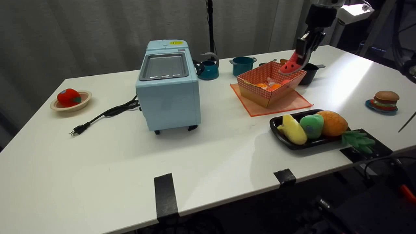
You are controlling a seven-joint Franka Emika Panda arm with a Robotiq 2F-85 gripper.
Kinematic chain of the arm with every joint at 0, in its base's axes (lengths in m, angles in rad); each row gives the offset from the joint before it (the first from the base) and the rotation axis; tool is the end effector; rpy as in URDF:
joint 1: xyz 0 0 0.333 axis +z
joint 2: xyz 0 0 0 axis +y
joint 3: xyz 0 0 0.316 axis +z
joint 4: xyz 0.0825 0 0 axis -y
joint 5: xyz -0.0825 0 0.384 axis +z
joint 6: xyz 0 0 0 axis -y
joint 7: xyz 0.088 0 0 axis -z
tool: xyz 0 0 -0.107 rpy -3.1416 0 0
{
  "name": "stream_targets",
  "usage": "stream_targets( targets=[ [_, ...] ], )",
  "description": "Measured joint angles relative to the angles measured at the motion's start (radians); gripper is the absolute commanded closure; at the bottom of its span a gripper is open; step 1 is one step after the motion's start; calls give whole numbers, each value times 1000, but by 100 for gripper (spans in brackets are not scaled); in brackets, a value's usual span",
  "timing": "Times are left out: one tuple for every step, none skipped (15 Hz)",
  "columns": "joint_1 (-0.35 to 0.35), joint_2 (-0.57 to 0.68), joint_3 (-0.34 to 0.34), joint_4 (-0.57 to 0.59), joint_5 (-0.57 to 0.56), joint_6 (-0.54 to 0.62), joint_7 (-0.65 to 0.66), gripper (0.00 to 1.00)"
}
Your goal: Pick the melon slice and put it in the basket
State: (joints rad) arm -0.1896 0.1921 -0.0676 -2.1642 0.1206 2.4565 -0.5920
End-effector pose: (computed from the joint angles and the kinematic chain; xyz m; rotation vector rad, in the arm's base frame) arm 0.5508 -0.1444 0.3168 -3.0918 -0.3840 -0.1873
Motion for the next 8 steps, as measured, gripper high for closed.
stream_targets(
  targets=[
    [0, 5, 1, 26, 0, 0, 3, 96],
    [0, 13, 1, 49, 0, 2, 5, 96],
    [0, 26, 1, 72, 0, 13, 6, 96],
    [0, 43, 0, 92, 0, 33, 7, 96],
    [-1, 63, -1, 110, 0, 56, 8, 96],
    [-4, 87, -1, 128, 0, 81, 8, 96],
    [-7, 113, -1, 147, 0, 105, 10, 96],
    [-10, 140, -1, 166, 0, 126, 12, 96]
  ],
)
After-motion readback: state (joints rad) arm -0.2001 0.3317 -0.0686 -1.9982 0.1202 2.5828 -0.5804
